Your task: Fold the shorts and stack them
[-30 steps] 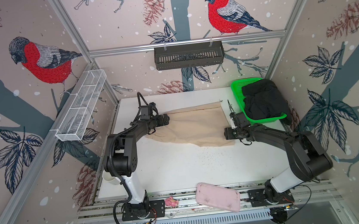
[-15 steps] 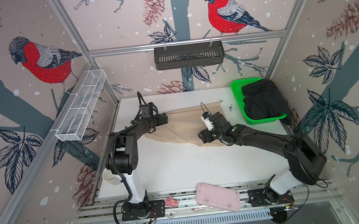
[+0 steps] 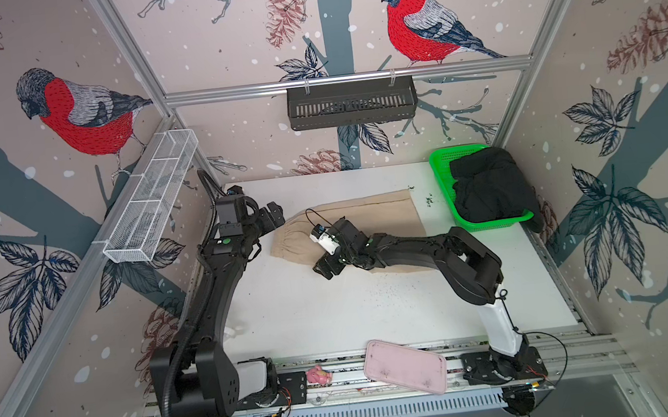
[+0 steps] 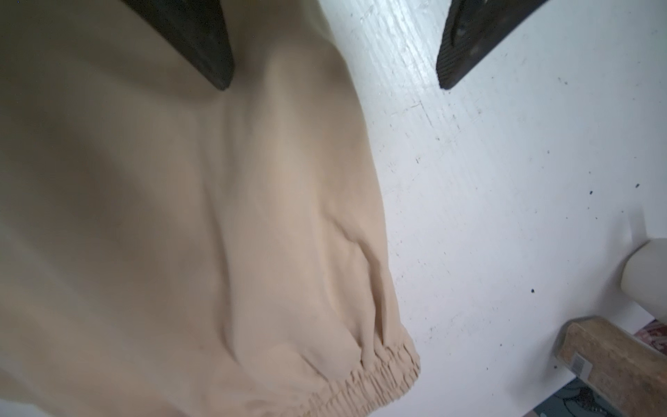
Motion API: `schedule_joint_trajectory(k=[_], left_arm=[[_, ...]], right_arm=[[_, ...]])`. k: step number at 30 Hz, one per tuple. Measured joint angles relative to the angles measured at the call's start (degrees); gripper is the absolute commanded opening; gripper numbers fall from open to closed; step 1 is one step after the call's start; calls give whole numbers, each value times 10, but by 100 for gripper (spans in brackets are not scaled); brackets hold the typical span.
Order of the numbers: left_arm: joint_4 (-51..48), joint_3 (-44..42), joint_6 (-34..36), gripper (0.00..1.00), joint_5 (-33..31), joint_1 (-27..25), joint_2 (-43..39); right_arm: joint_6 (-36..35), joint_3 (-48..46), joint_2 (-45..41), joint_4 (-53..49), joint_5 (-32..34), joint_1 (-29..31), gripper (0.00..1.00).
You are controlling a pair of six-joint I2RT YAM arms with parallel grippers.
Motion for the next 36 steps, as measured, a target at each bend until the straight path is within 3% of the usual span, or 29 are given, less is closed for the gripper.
schedule_joint_trajectory(k=[6,11,14,18,22,27,36], left_arm=[[-13,-14,0,97,-19,14,-60],[-36,-11,5,97,-15,14,-54],[-43,-9,10,97,-15,14,-55],[-61,1,14,97,-15,15,-64],[-69,10,15,97,-14,29,-78],[-81,6,15,97,19,82,-93],[-87,-30,14,97,85,144,-93]], right_arm=[[-68,-39,-8,-25,-68,2,84],[-98,-116,-72,-60,-97,-3,83],[-102,-158,-120,-91,-94,-14,87],[-102,-163,-171,-99,-38,-7,91],[-118,-132,-181,-67,47,53,94],[-161,-83,-125,-17,130,118,95],[-256,-11,-18,15,268,181,99]])
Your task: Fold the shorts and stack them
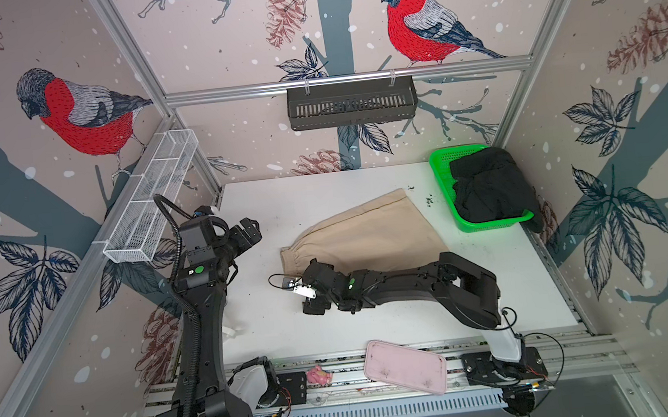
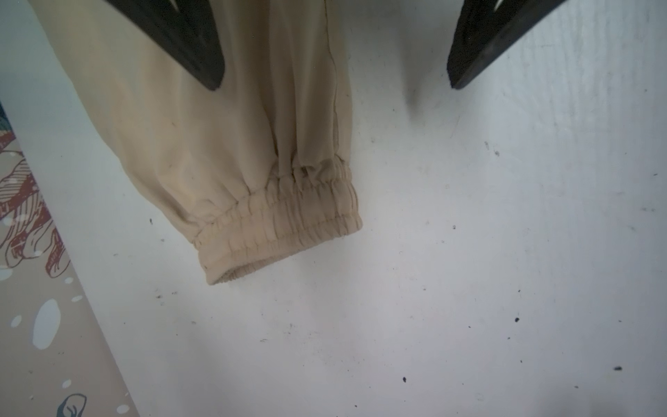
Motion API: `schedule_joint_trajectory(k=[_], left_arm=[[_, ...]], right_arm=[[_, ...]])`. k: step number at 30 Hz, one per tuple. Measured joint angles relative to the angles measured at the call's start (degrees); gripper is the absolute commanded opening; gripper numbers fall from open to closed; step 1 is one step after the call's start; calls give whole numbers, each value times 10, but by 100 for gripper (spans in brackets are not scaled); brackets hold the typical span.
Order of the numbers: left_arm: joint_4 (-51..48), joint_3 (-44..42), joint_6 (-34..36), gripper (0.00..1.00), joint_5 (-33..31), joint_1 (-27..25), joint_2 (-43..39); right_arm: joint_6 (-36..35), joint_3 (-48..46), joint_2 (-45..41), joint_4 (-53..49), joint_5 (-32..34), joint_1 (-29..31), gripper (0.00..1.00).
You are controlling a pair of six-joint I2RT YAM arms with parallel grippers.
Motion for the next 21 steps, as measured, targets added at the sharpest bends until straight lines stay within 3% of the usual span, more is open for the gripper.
schedule_joint_trajectory(k=[6,13,15,21], left_arm=[[-3,0,6,97,10,11,7],[-5,25,21,97,12,12,14],[-7,25,25,97,12,12,14],[-8,25,31,97,2,12,13]], right_arm=[[-49,32,44,30,66,8,100],[-97,65,85,45,94,2,98],[-104,70,89,49,94,-2,92],[-112,63,91,49,73,-18,64]])
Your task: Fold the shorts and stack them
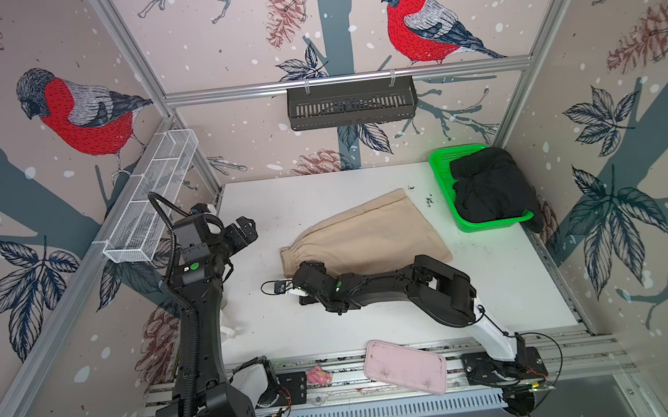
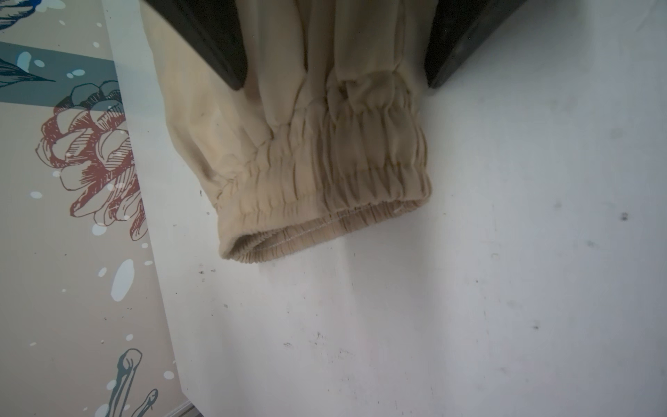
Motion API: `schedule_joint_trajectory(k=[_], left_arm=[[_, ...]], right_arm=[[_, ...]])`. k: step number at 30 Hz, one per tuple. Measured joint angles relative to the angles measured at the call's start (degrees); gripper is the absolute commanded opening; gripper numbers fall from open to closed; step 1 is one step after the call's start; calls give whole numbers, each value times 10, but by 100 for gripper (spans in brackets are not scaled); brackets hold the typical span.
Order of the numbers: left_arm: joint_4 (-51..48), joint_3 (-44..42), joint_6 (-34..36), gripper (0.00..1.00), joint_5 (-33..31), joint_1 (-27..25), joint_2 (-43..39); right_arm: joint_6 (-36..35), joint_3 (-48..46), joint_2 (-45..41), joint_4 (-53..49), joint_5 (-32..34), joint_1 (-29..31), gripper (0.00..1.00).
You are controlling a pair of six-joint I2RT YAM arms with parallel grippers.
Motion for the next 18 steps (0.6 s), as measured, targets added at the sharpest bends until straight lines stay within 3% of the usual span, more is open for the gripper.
schedule_joint_trajectory(k=[3,9,18], left_arm=[[-3,1,3,97,0,0,0],[-12,-2,4,97,-3,0,-4],[-10,-44,-3,97,3,0,-8]], right_arm=[[2,-8,0,6,-16,-5,49],[12,-3,14,8,-45,-7,5],[76,-67,-40,49,-118,-45,1]])
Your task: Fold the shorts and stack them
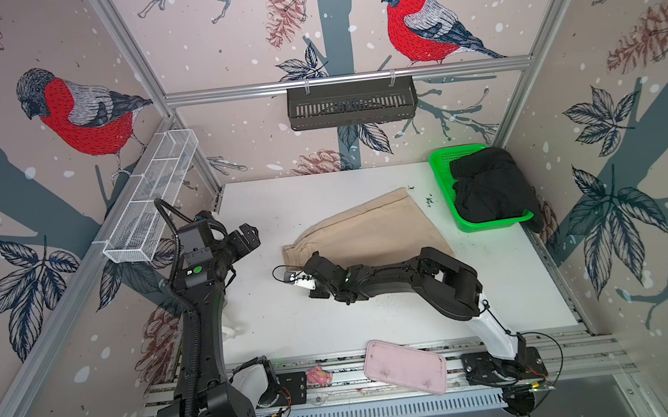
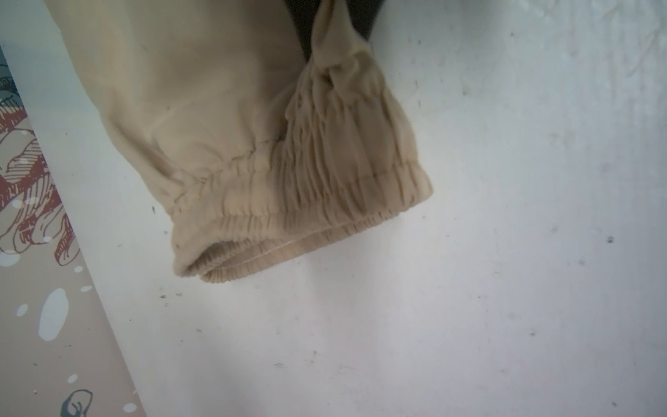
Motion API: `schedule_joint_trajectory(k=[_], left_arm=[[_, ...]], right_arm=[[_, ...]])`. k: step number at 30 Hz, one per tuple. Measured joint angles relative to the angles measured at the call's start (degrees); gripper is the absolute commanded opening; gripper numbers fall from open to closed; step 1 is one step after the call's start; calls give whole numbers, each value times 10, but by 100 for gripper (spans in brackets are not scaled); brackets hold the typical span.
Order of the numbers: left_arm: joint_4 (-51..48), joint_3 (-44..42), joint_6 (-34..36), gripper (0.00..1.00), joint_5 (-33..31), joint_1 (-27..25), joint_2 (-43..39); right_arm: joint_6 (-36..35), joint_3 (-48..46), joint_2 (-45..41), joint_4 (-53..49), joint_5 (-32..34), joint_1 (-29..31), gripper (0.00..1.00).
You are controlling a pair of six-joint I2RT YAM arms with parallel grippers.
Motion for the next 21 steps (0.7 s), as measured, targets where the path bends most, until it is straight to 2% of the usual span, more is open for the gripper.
schedule_joint_trajectory(k=[10,17,21], left_arm=[[45,-90,-59,97,67,0,2],[130,-173,-130,97,150,0,35],[167,-189,-149,97,167,-8,45]], right_arm=[[87,-89,-40,119,-53,-21,1],[103,-102,-42,154,-67,-21,1],[104,-108,-42,164,-69,-21,1]])
